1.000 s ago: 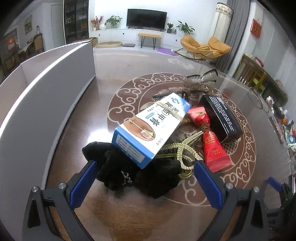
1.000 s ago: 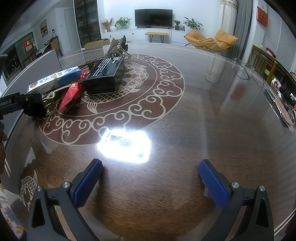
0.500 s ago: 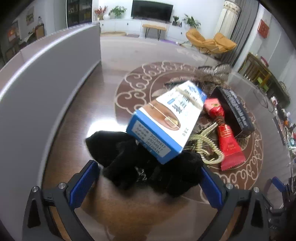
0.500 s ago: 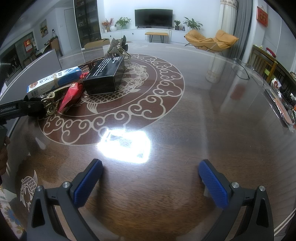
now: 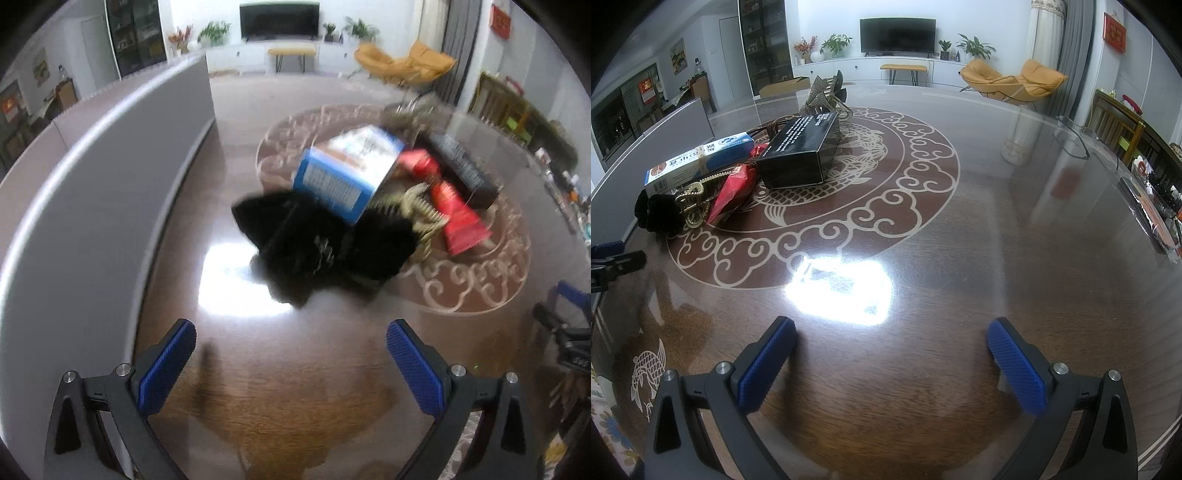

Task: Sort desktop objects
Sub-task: 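Move the left tool toward the black velvet pouch beside the blue box, then lower the left tool onto the black velvet pouch and close on it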

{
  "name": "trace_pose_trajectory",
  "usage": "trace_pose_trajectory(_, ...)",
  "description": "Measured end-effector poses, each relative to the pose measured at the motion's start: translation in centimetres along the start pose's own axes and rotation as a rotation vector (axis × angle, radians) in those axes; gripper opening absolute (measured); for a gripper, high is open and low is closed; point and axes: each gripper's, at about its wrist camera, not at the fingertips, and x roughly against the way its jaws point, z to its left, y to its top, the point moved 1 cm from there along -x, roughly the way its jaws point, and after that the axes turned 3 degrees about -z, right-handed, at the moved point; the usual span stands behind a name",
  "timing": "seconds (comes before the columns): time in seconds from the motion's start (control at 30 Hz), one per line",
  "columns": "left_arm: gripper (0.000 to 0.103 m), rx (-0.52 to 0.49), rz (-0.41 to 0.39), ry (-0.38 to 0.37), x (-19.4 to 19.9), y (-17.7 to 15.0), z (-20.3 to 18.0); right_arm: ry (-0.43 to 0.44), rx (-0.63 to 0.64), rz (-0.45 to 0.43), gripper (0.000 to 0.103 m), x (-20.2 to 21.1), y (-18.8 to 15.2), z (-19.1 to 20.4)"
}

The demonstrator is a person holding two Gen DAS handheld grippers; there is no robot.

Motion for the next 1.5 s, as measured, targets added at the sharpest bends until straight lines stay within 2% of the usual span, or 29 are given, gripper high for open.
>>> trace_pose_trajectory(0.07, 0.103, -0.005, -0.065, -0.015, 0.7, 1.1, 0.1, 0.0, 0.0, 0.0, 0.103, 0.0, 0.0, 0.0)
trace_pose_trajectory(0.2, 0.103, -0.029, -0.084, 0.013, -0.3, 3.4, -0.2, 0.0, 0.0, 0.0, 0.103, 0.0, 0.0, 0.0)
trace_pose_trajectory(0.33, 0.103, -0.075, -0.147, -0.029, -0.5, 5.0, -0.5, 0.0, 0.0, 0.0, 0.103, 0.0, 0.0, 0.0)
trace_pose_trajectory(0.43, 0.103, -0.067, -0.07, -0.098, -3.0, 5.8, -0.7, 0.0, 0.0, 0.0, 0.103, 0.0, 0.0, 0.0)
trace_pose_trajectory(0.53, 0.103, -0.04, 0.005, -0.259, -3.3, 4.2, -0.8, 0.0, 0.0, 0.0, 0.103, 0.0, 0.0, 0.0)
trace_pose_trajectory(0.57, 0.103, -0.06, 0.017, -0.302, -2.8, 3.4, -1.0, 0.0, 0.0, 0.0, 0.103, 0.0, 0.0, 0.0)
trace_pose_trajectory(0.67, 0.103, -0.139, 0.035, -0.369, -1.0, 1.5, -1.9, 0.0, 0.0, 0.0, 0.103, 0.0, 0.0, 0.0)
trace_pose_trajectory(0.8, 0.103, -0.17, -0.008, -0.308, 0.3, 1.3, -2.2, 0.0, 0.0, 0.0, 0.103, 0.0, 0.0, 0.0)
trace_pose_trajectory(1.03, 0.103, -0.201, 0.0, -0.192, -2.7, 2.9, -4.4, 0.0, 0.0, 0.0, 0.103, 0.0, 0.0, 0.0)
trace_pose_trajectory(1.33, 0.103, -0.31, 0.007, -0.114, -3.9, 2.3, -6.9, 0.0, 0.001, -0.001, 0.103, 0.0, 0.0, 0.0)
trace_pose_trajectory(1.5, 0.103, -0.281, 0.02, -0.13, -4.3, 2.5, -6.6, 0.0, 0.001, -0.001, 0.103, 0.0, 0.0, 0.0)
